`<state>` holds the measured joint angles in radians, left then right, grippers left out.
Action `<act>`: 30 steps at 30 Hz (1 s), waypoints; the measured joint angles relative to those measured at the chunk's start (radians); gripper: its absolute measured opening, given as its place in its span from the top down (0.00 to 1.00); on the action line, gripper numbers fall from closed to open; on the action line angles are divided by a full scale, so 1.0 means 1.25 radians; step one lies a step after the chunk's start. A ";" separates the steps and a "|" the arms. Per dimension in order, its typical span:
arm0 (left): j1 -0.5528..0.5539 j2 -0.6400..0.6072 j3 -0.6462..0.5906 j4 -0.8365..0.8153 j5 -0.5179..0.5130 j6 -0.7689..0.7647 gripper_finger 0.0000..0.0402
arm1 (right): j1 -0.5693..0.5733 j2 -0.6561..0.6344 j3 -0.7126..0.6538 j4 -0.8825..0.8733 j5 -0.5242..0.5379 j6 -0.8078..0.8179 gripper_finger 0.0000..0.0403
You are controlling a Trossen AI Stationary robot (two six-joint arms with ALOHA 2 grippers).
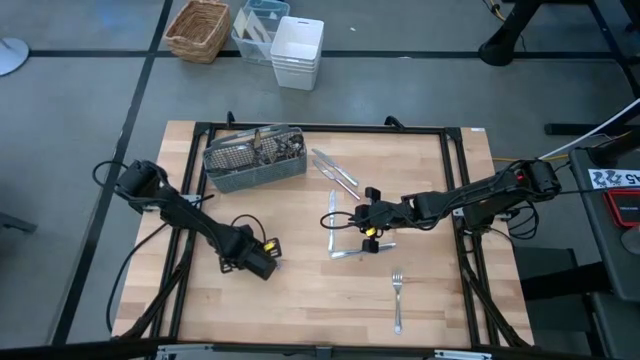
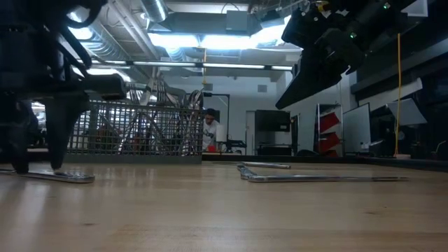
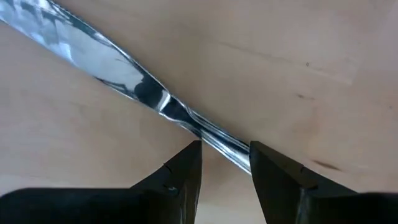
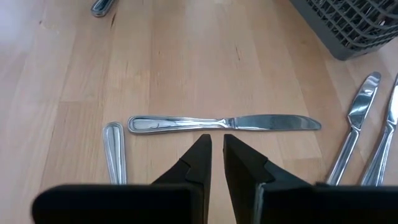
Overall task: Sort silverware
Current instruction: Put the silver table knife into the silverware rack
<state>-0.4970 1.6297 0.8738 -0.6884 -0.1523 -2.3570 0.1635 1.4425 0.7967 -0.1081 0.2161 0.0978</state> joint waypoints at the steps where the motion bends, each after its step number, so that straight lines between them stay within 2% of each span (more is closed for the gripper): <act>1: 0.002 0.003 0.000 -0.002 0.000 0.000 0.68 | 0.000 0.000 0.000 0.000 0.000 0.000 0.88; 7: 0.007 0.006 0.000 -0.022 0.000 0.003 0.68 | 0.000 0.000 0.000 0.000 0.000 0.000 0.88; 18: 0.006 0.006 0.000 -0.198 0.000 0.041 0.68 | 0.000 0.000 0.000 0.000 0.000 0.001 0.88; 23: 0.006 0.006 0.000 -0.207 0.000 0.016 0.68 | 0.000 0.000 0.000 0.000 0.000 0.001 0.88; 30: 0.006 0.006 0.000 -0.157 0.000 0.003 0.68 | 0.000 0.000 0.000 0.000 0.000 0.001 0.88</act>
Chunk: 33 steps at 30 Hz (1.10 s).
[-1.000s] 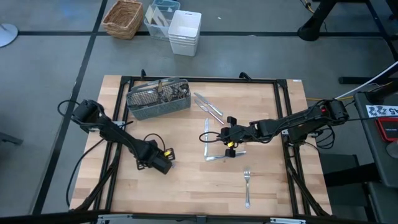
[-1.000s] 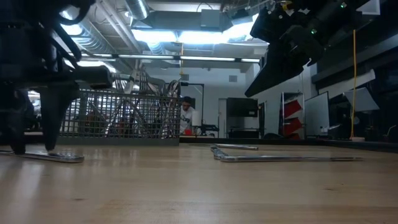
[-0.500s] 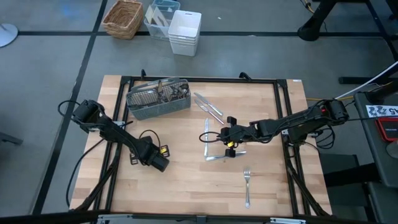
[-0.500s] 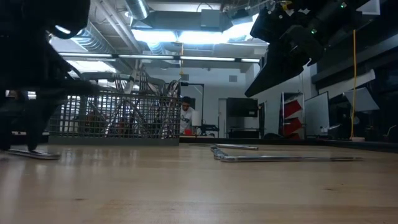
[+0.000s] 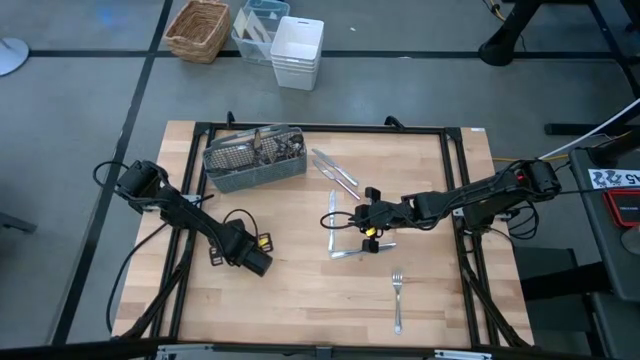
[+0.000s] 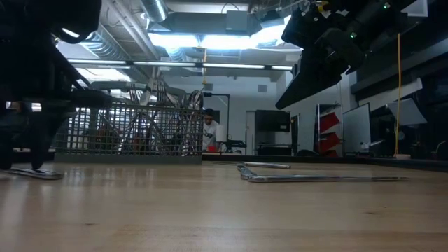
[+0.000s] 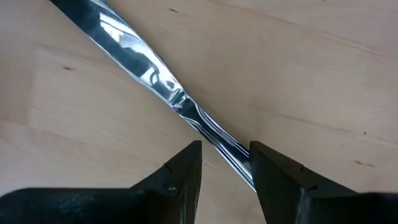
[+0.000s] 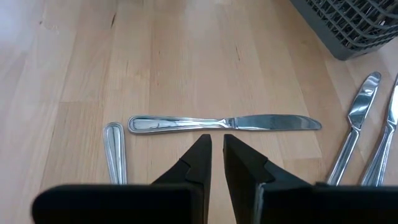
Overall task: Sort silverware
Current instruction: Put the silver table knife into the silverware rack
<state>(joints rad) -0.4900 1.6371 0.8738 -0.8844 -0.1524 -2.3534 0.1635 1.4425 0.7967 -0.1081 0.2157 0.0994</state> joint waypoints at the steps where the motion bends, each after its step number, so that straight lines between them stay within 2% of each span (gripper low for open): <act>1: 0.000 0.000 0.000 0.002 0.000 -0.001 0.68 | 0.000 0.000 0.000 0.000 0.000 0.000 0.88; 9: 0.000 0.000 0.000 0.063 -0.015 0.012 0.68 | 0.000 0.000 0.000 -0.006 0.000 0.000 0.88; 16: -0.012 0.028 0.002 0.120 0.007 0.105 0.68 | 0.000 0.000 0.000 -0.014 0.000 0.000 0.88; 21: -0.025 0.026 0.001 0.125 0.030 0.145 0.68 | 0.000 0.000 0.000 -0.019 0.000 0.000 0.88; 25: -0.032 0.017 0.001 0.107 0.055 0.127 0.68 | 0.000 0.000 0.000 -0.019 0.000 0.000 0.88; 29: -0.032 0.018 0.002 0.077 0.054 0.084 0.68 | 0.000 0.000 0.000 -0.017 0.000 0.000 0.88; 33: -0.033 0.019 0.002 0.070 0.030 0.138 0.68 | 0.000 0.000 0.000 -0.018 0.000 0.000 0.88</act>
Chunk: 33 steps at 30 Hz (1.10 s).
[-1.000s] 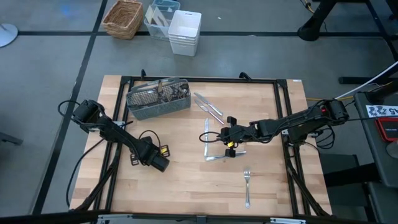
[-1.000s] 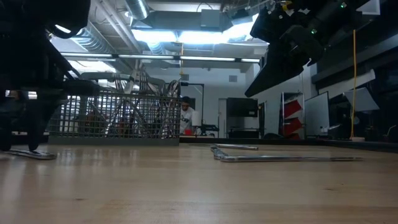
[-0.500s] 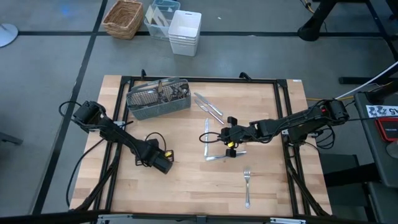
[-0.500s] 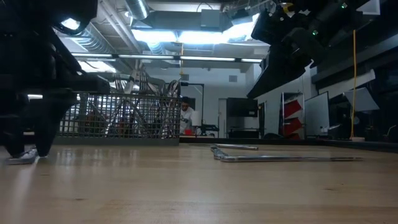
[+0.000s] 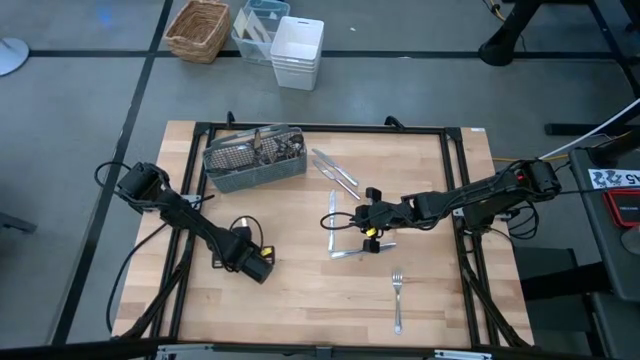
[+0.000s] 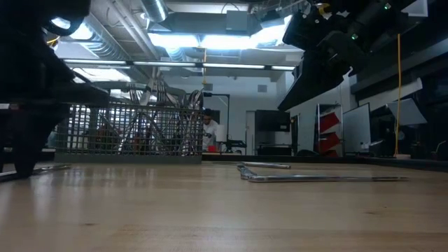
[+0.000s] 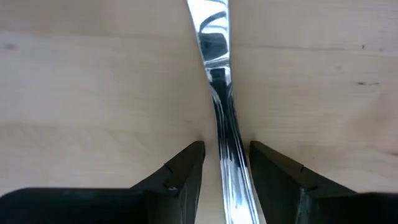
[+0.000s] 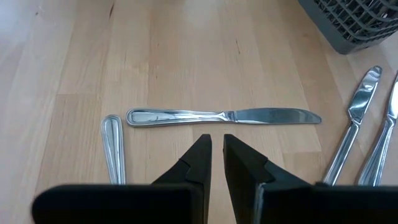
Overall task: Sort silverware
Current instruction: Put the silver table knife into the silverware rack
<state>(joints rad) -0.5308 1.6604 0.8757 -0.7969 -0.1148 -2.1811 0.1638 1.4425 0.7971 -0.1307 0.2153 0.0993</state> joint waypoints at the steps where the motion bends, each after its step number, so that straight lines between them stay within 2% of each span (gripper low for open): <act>1: 0.000 0.000 0.000 -0.004 -0.001 0.019 0.68 | 0.000 0.000 0.000 0.000 0.000 0.000 0.88; 9: 0.001 -0.001 -0.001 -0.025 -0.015 0.011 0.68 | 0.000 0.000 0.000 0.001 0.000 0.000 0.88; 19: 0.002 -0.001 -0.003 -0.061 -0.106 -0.049 0.68 | 0.000 0.000 0.000 0.001 0.000 0.000 0.88; 33: 0.008 0.041 0.001 -0.053 -0.109 -0.040 0.71 | 0.000 0.000 0.000 -0.001 0.000 0.000 0.88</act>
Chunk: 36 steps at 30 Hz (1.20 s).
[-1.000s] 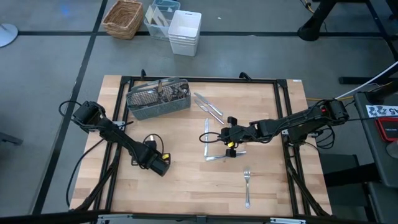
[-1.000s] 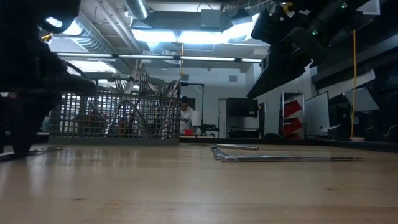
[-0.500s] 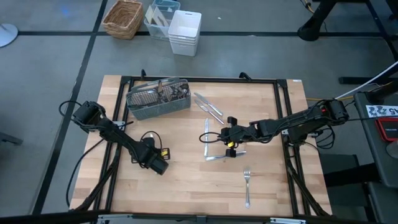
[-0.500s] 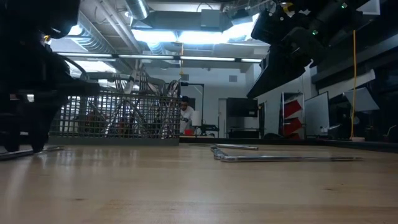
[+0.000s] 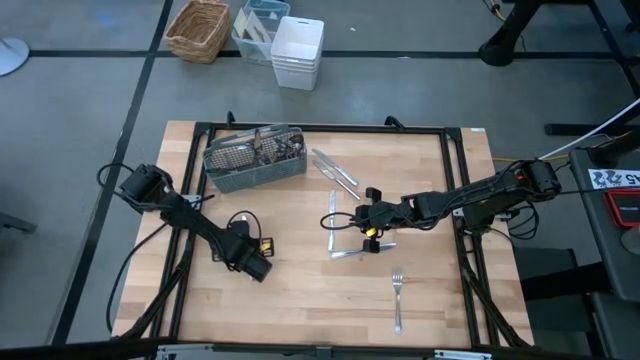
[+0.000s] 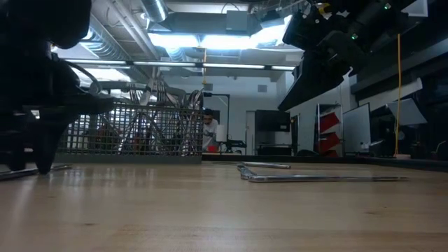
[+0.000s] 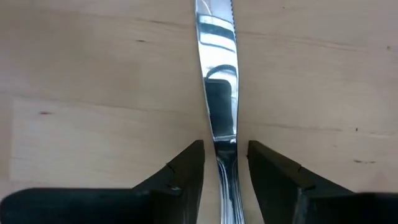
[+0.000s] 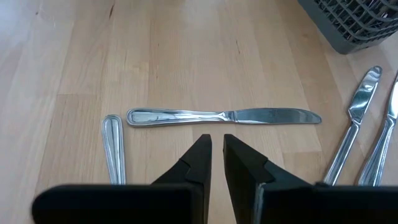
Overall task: Sort silverware
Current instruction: Put the silver table knife into the silverware rack
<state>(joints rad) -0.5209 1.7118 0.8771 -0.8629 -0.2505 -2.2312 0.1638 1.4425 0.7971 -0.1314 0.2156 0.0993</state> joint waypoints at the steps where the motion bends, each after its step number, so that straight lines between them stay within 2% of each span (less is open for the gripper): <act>1: 0.000 0.000 -0.001 0.003 0.002 0.011 0.72 | 0.000 0.000 0.000 0.000 0.000 0.000 0.88; 11: 0.002 -0.005 -0.001 0.016 0.074 0.087 0.94 | 0.000 0.000 0.000 -0.001 0.000 0.000 0.88; 19: 0.007 -0.009 0.010 0.021 0.095 0.125 0.92 | 0.000 0.000 0.000 -0.001 0.000 0.000 0.88; 26: 0.008 -0.039 0.009 0.054 0.032 0.118 0.94 | 0.000 0.000 0.000 -0.001 0.000 0.000 0.88; 36: 0.009 -0.041 0.010 0.100 -0.007 0.122 0.94 | 0.000 0.000 0.000 -0.002 0.000 0.000 0.88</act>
<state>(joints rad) -0.5098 1.6608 0.8898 -0.7374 -0.2588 -2.0785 0.1635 1.4425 0.7967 -0.1337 0.2155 0.0990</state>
